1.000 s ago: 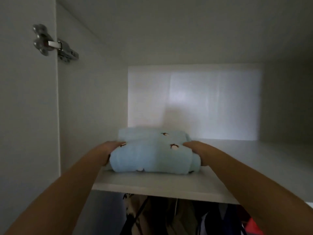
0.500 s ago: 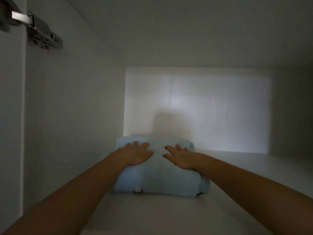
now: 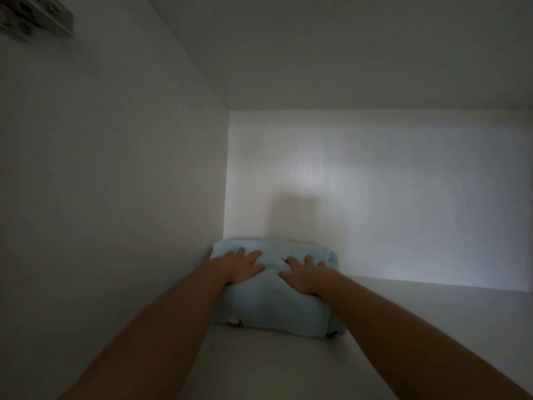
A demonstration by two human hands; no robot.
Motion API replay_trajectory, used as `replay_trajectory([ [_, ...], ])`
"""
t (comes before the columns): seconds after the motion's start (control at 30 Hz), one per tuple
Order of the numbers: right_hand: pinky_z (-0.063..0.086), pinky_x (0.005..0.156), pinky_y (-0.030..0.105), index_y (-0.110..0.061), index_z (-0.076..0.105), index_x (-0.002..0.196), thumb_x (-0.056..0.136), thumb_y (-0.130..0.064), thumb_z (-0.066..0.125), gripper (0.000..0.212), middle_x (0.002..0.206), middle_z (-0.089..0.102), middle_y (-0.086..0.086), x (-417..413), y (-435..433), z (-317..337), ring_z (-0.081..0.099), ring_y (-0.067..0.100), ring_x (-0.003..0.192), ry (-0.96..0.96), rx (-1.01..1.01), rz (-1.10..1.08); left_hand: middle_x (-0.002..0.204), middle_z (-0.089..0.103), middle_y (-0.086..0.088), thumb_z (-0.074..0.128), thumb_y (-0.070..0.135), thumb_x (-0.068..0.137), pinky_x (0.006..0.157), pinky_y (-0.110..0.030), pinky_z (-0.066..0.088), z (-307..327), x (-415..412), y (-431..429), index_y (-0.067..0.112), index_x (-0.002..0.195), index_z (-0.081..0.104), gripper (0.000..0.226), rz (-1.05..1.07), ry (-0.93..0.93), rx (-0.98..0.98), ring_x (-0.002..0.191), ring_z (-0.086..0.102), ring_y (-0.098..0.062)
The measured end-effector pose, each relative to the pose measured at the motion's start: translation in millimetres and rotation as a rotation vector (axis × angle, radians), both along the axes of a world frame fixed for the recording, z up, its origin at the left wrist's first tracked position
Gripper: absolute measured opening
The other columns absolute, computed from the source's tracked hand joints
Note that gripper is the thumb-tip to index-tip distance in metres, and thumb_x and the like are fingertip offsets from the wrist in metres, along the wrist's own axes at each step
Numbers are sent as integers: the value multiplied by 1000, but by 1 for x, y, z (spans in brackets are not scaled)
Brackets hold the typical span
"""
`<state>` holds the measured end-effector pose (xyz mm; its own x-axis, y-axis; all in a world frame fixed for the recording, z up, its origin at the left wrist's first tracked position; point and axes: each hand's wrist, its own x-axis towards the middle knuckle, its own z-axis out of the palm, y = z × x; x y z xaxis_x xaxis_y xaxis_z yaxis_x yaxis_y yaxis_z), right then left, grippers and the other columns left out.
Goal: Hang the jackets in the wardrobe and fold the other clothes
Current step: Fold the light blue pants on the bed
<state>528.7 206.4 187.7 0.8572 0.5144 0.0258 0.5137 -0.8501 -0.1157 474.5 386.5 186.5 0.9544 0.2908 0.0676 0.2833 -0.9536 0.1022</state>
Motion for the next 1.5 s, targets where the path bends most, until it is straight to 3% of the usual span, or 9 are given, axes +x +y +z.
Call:
replay_trajectory([
  [0.17,11,114,61,-36,4,152,91,-69,22,71,161,-6,11,26,19,-4,0,42,145,-2,-21,-15,160,-2,-13,21,60,97,118,-49,8,-7,29,19,35,152,0,64,1,2,16,146,6,-35],
  [0.33,16,112,62,-27,14,152,91,-65,32,74,159,15,13,36,38,22,20,38,143,-29,-90,-56,147,38,-15,32,62,92,108,-47,31,13,44,21,30,142,34,59,-34,-50,44,129,41,-31],
  [0.47,11,109,69,-31,11,151,94,-57,30,66,160,6,13,44,54,10,8,41,144,-81,67,-129,159,13,-13,25,67,92,116,-49,16,4,56,25,35,151,12,68,31,-91,40,144,19,-33],
  [0.6,-1,110,67,-36,-1,152,96,-57,23,65,161,-13,6,72,61,-4,-10,35,146,-270,29,-30,161,-6,-4,22,64,94,115,-55,4,-6,75,34,36,151,0,67,10,-170,106,147,-3,-28],
  [1.03,3,113,64,-38,2,152,95,-60,22,64,162,-5,0,98,63,-5,-5,30,148,-141,15,43,161,5,-9,24,65,94,118,-49,9,-6,88,44,32,152,4,69,-18,-78,34,147,9,-27],
  [1.17,12,113,58,-34,23,150,96,-48,28,55,160,15,-3,86,51,-8,12,25,146,-244,168,94,152,32,-13,27,57,96,111,-47,22,-3,73,20,25,149,24,62,49,-207,277,137,33,-29],
  [1.3,25,112,51,-29,35,146,101,-45,26,49,151,35,3,55,21,-3,31,26,138,-189,228,194,128,57,-11,32,28,101,96,-39,38,20,47,-14,13,131,46,36,-51,-295,619,116,54,-28],
  [1.4,31,109,49,-25,36,144,101,-46,22,49,146,40,6,20,-17,-8,37,26,132,-230,155,213,131,55,-10,41,24,99,99,-38,40,30,24,-30,11,133,45,36,83,-222,548,118,54,-26],
  [1.5,22,112,52,-27,29,145,100,-49,21,50,151,32,5,-19,-65,0,28,27,139,-453,-102,247,120,61,-6,48,20,94,91,-33,47,42,-7,-57,13,122,53,29,153,-273,500,108,60,-23],
])
